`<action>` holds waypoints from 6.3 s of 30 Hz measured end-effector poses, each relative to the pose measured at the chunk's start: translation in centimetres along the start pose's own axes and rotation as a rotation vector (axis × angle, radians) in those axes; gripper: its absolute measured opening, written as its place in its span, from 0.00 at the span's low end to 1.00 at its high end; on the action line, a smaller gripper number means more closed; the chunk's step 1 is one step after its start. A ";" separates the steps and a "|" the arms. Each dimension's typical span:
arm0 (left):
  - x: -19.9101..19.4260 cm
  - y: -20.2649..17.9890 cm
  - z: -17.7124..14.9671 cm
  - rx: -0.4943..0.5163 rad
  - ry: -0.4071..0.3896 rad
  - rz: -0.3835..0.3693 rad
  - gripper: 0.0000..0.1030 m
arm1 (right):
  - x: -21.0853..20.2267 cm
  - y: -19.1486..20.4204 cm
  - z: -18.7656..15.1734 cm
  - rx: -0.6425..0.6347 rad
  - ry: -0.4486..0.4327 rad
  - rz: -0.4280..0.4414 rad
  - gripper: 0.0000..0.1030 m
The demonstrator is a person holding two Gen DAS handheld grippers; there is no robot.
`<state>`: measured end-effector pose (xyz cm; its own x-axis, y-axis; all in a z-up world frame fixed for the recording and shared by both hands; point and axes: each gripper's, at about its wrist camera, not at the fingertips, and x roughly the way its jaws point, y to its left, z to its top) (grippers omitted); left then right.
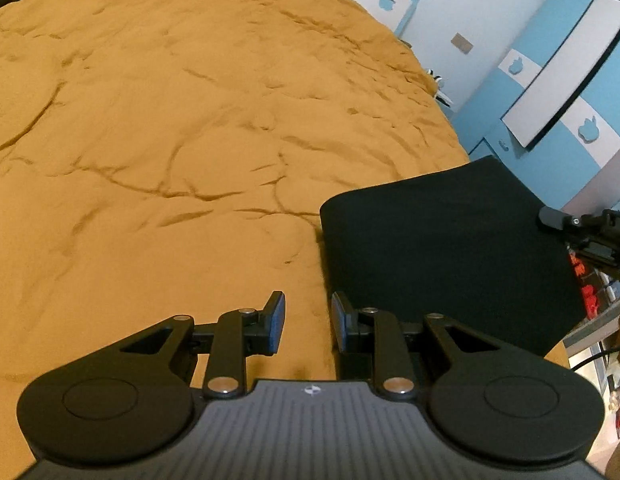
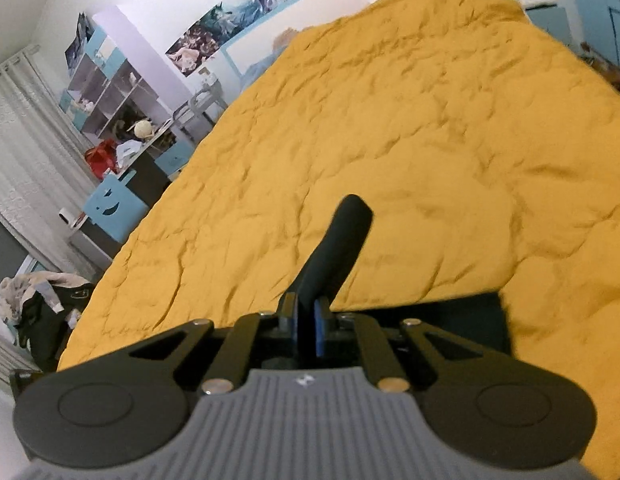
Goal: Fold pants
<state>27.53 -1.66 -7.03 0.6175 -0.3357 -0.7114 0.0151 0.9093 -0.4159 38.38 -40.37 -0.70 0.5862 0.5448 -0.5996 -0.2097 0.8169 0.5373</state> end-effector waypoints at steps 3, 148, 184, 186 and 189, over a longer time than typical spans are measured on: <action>1.1 -1.0 0.3 0.022 0.015 -0.013 0.27 | -0.5 -2.5 -0.2 0.026 0.022 -0.060 0.02; 13.9 -0.9 1.2 -0.175 0.201 -0.156 0.21 | 5.4 -19.3 -10.7 0.535 0.018 0.128 0.20; -9.4 -0.8 2.8 0.074 -0.131 -0.066 0.19 | -4.6 3.3 -9.6 0.116 0.024 0.280 0.13; -11.0 0.2 2.7 0.079 -0.140 -0.048 0.19 | -4.4 5.0 -10.3 0.098 0.037 0.303 0.13; -12.8 1.6 2.4 0.081 -0.144 -0.024 0.19 | -3.9 7.2 -11.5 0.082 0.057 0.335 0.13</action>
<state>21.53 4.66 2.84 0.7227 -0.3242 -0.6104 0.0911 0.9201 -0.3809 25.59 -34.44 -1.27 0.4506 0.7914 -0.4130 -0.3179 0.5746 0.7542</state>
